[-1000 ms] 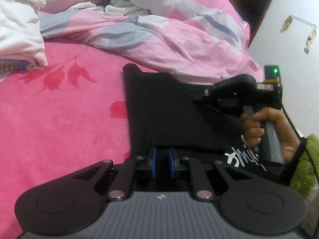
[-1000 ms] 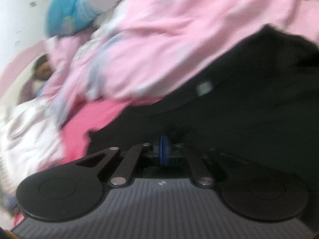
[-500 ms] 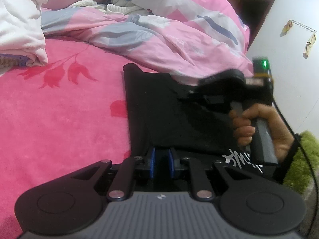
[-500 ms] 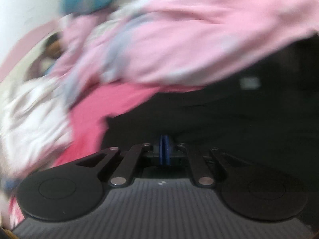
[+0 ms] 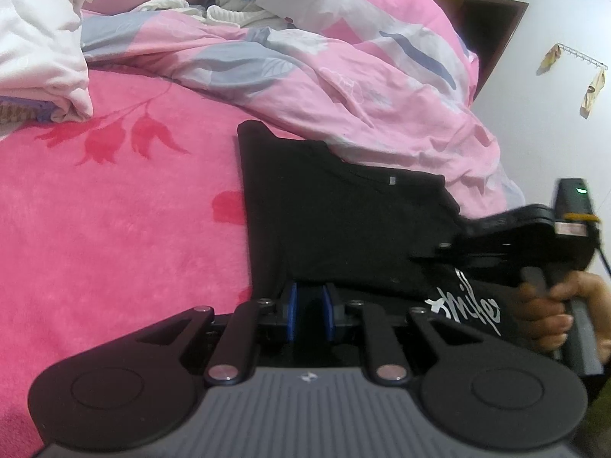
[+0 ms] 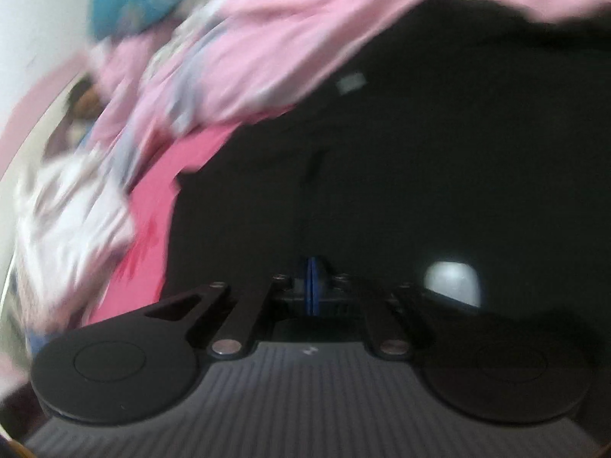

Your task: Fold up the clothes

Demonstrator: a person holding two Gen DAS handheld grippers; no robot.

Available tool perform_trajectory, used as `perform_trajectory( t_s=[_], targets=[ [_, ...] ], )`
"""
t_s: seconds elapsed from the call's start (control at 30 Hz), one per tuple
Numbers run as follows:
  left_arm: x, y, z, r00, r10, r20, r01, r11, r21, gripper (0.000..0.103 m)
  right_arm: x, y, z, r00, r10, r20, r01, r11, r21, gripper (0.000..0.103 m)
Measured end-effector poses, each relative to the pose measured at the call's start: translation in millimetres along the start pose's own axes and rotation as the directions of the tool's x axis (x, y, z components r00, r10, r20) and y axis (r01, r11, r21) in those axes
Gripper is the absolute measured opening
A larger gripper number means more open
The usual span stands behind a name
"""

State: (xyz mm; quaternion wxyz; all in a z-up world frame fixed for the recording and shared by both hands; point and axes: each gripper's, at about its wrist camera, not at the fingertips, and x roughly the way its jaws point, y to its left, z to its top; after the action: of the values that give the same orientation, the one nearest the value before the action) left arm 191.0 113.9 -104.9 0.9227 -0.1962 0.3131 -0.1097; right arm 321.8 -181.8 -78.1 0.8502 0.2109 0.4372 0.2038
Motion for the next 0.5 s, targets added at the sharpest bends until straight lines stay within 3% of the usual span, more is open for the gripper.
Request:
perform_trajectory(
  t_s=[0.07,0.2,0.3,0.4,0.5],
  targets=[
    [0,0,0,1.0,-0.001,0.0,0.001,1.0,-0.002,0.016,-14,5,-3,1.0,0.0,0.029,0.0,1.0,-0.009,0.005],
    [0,1,0,1.0,-0.003,0.0,0.003,1.0,-0.006,0.016,0,42,-13,0.989,0.134,-0.064,-0.141,0.984,-0.112,0.005],
    [0,2,0,1.0,-0.008,0.0,0.008,1.0,-0.013,0.016,14,39,-28,0.988,0.09,-0.13,-0.107,0.985,-0.132,0.002],
    [0,3,0,1.0,-0.011,0.001,0.011,1.0,-0.018,0.016,0,6,-34,0.989,0.119,-0.09,-0.119,0.993,0.012,0.001],
    [0,3,0,1.0,-0.012,0.001,0.012,1.0,-0.019,0.016,-20,-3,-36,0.992,0.114,-0.054,-0.111,0.993,0.048,0.005]
  ],
)
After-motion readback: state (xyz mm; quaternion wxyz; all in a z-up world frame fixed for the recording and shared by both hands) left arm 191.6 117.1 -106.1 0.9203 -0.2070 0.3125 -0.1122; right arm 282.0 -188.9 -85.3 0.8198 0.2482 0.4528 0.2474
